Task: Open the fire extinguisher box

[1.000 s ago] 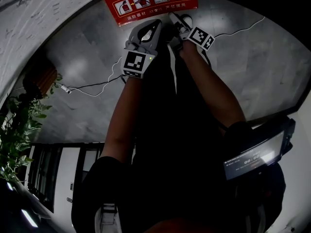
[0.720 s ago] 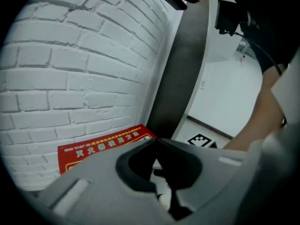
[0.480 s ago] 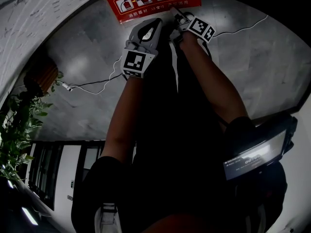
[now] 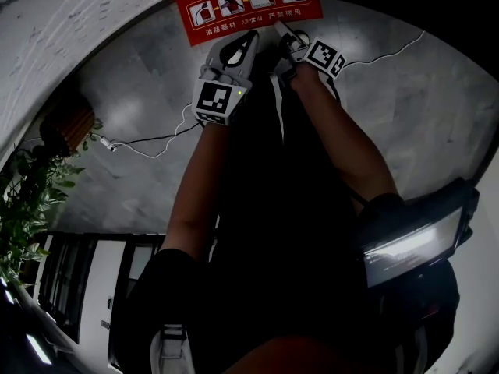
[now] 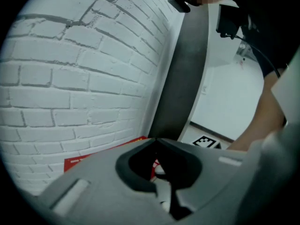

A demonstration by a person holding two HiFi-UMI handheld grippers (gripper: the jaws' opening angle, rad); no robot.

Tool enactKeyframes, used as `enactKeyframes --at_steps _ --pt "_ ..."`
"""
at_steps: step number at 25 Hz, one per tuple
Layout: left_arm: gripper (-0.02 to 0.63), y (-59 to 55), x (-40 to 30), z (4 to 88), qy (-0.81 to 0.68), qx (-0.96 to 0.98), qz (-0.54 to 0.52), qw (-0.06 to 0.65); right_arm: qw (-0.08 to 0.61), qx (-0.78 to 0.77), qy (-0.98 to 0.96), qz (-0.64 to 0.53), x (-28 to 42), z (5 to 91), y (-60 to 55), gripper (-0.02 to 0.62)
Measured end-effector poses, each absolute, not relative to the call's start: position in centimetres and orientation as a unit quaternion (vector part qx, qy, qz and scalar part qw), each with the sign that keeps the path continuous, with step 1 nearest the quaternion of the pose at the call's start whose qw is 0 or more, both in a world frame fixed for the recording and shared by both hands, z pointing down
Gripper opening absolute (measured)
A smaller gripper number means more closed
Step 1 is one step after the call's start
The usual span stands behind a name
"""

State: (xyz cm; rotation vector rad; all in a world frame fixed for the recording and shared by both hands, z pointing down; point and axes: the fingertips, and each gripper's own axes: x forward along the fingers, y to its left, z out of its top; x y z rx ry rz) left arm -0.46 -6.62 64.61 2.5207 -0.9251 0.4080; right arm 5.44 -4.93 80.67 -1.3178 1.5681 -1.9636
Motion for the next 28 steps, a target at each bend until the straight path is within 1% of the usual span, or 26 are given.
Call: enactKeyframes --at_steps 7,13,20,28 --pt "0.002 -8.3 -1.1 60.9 -0.345 0.911 0.134 0.181 0.169 -0.451 0.559 -0.675 5.2 77.0 -6.2 0.094" --pt "0.002 -8.0 -1.8 60.7 -0.350 0.912 0.132 0.167 0.195 -0.441 0.572 -0.663 5.2 76.1 -7.0 0.094" --pt "0.002 -12.5 -2.8 56.9 -0.361 0.910 0.115 0.167 0.211 -0.431 0.601 -0.639 4.6 70.2 -13.5 0.094" --pt "0.002 -14.2 -4.5 56.0 -0.375 0.905 0.112 0.164 0.209 -0.427 0.629 -0.615 4.2 67.8 -18.9 0.089"
